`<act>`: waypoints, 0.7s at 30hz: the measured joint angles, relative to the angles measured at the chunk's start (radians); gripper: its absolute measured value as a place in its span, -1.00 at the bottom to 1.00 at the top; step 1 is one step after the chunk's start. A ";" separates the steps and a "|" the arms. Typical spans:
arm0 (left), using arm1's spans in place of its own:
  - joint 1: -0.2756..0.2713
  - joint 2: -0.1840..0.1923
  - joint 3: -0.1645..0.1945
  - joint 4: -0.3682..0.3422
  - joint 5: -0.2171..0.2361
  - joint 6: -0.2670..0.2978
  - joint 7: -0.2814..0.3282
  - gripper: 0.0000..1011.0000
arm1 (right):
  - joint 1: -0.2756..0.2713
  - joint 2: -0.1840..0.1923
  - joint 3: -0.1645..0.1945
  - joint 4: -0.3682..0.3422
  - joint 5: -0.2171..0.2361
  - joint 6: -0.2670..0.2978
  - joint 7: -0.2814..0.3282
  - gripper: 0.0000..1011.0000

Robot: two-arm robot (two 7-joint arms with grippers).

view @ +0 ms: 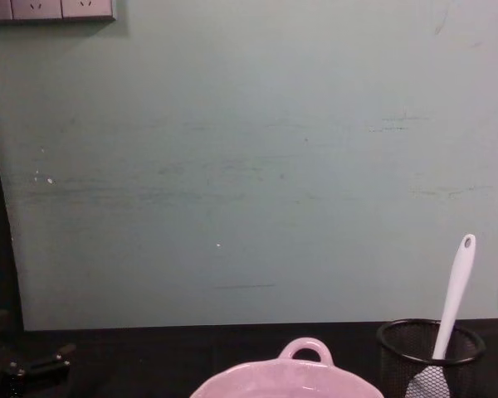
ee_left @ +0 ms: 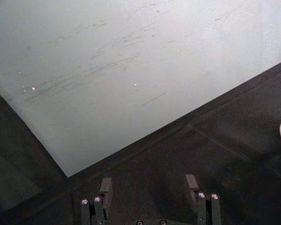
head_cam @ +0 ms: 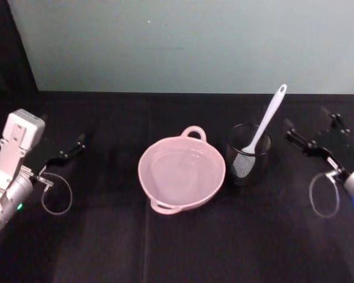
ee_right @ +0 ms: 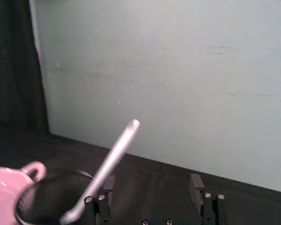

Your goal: Use the one hand to pick up the spoon and stir the clear water in the bowl.

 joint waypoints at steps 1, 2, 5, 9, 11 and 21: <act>0.000 0.000 0.000 0.000 0.000 0.000 0.000 1.00 | -0.008 0.002 0.004 -0.001 -0.010 -0.005 -0.010 0.99; 0.000 0.000 0.000 0.000 0.000 0.000 0.000 1.00 | -0.019 0.004 0.010 0.001 -0.026 -0.014 -0.024 0.99; 0.000 0.000 0.000 0.000 0.000 0.000 0.000 1.00 | -0.034 0.003 0.026 0.016 -0.046 -0.033 -0.047 0.99; 0.000 0.000 0.000 0.000 0.000 0.000 0.000 1.00 | -0.039 -0.005 0.041 0.037 -0.058 -0.050 -0.056 0.99; 0.000 0.000 0.000 0.000 0.000 0.000 0.000 1.00 | -0.039 -0.013 0.050 0.047 -0.060 -0.057 -0.060 0.99; 0.000 0.000 0.000 0.000 0.000 0.000 0.000 1.00 | -0.037 -0.020 0.056 0.057 -0.059 -0.061 -0.060 0.99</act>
